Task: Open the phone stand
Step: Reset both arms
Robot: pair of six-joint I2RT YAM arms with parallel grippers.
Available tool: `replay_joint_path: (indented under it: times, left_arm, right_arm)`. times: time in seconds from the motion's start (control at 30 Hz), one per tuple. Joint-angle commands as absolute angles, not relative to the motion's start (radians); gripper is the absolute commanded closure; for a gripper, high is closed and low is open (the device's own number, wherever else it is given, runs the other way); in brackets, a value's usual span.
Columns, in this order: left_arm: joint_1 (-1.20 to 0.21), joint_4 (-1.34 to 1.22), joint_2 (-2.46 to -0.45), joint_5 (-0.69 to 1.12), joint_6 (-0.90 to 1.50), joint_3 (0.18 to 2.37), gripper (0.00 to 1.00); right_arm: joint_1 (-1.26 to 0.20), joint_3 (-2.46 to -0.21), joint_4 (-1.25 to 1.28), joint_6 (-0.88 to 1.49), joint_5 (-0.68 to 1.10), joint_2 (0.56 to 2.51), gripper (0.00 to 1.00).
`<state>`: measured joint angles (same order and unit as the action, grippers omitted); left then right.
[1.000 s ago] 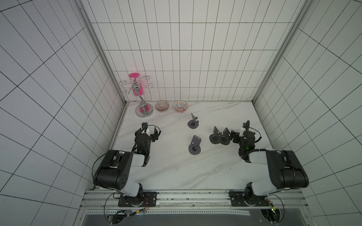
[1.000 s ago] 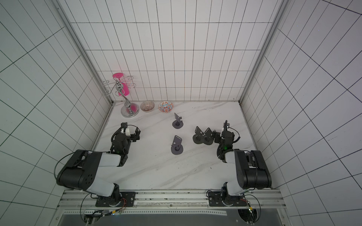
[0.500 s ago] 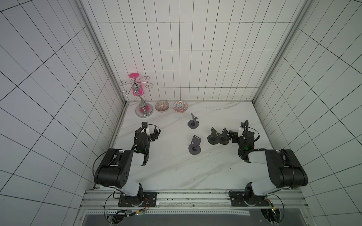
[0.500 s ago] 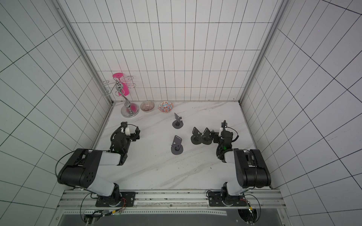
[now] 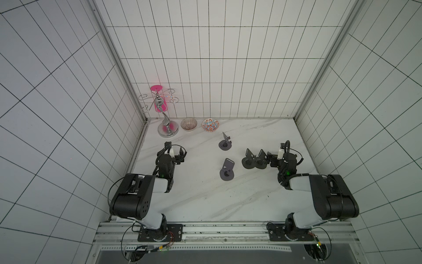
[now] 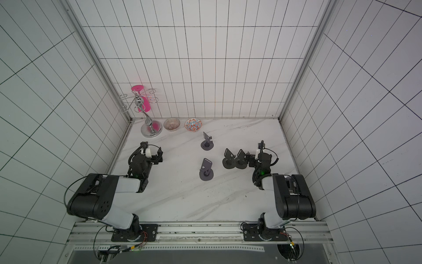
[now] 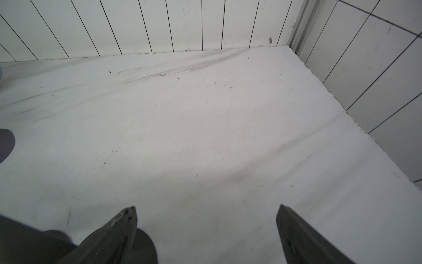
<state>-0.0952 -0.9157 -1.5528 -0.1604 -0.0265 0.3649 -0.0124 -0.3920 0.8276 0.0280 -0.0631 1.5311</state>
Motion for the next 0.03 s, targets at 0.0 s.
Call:
replay_joint_path:
  times: [0.0]
  left_arm:
    - [-0.089,-0.926,-1.557,-0.150,-0.031,0.376,0.02]
  right_arm:
    - [-0.002,-0.422,0.836,0.010,-0.048,1.540,0.01]
